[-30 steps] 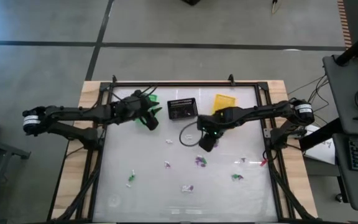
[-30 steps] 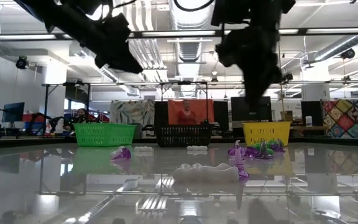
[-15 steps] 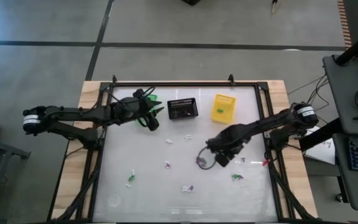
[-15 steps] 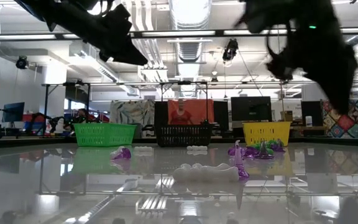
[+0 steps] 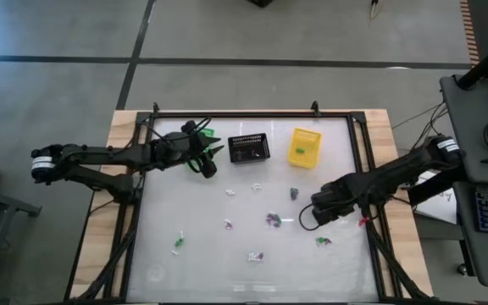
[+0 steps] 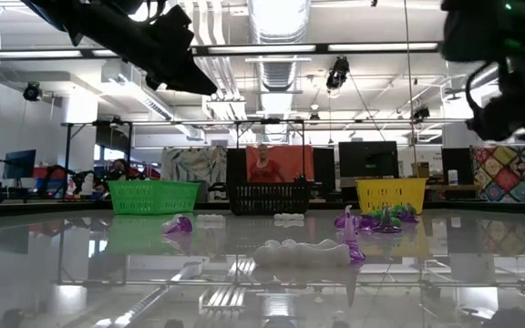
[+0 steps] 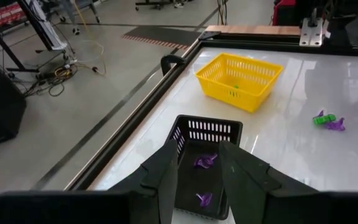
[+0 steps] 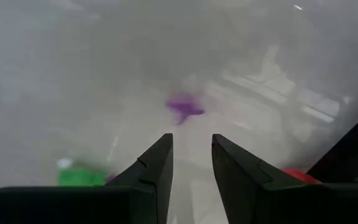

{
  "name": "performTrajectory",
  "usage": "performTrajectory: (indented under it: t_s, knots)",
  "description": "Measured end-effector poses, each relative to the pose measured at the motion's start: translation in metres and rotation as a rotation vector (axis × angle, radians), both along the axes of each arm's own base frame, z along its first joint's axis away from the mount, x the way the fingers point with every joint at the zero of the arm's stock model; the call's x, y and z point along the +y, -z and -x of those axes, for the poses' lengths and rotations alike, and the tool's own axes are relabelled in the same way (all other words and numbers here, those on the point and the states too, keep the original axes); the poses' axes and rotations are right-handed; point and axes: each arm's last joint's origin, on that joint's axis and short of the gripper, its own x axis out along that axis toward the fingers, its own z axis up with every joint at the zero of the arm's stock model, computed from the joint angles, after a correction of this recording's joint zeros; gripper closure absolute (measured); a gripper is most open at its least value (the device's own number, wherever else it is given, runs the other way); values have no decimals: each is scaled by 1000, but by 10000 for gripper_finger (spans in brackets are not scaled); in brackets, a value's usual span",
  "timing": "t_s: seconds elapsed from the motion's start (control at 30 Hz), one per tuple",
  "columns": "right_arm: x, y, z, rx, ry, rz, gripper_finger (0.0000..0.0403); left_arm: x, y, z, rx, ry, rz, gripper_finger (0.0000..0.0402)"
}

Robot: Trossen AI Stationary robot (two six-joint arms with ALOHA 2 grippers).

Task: Sort Halloween decoration
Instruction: Put the purple witch hat toy into the black basket

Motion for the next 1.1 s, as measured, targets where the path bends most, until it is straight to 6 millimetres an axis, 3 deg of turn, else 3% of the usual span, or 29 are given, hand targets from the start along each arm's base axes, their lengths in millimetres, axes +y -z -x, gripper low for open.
performTrajectory:
  t_s: [0.47, 0.8, 1.1]
  knots:
    - [-2, 30, 6, -107, 25, 19, 302, 0, 0, 0, -6, -2, 2, 299]
    - [-3, 32, 6, -133, -18, 51, 387, 0, -1, -1, -18, -3, 3, 299]
    - [-2, 23, 0, -151, -81, 43, 394, 0, -1, -1, -21, -3, 3, 299]
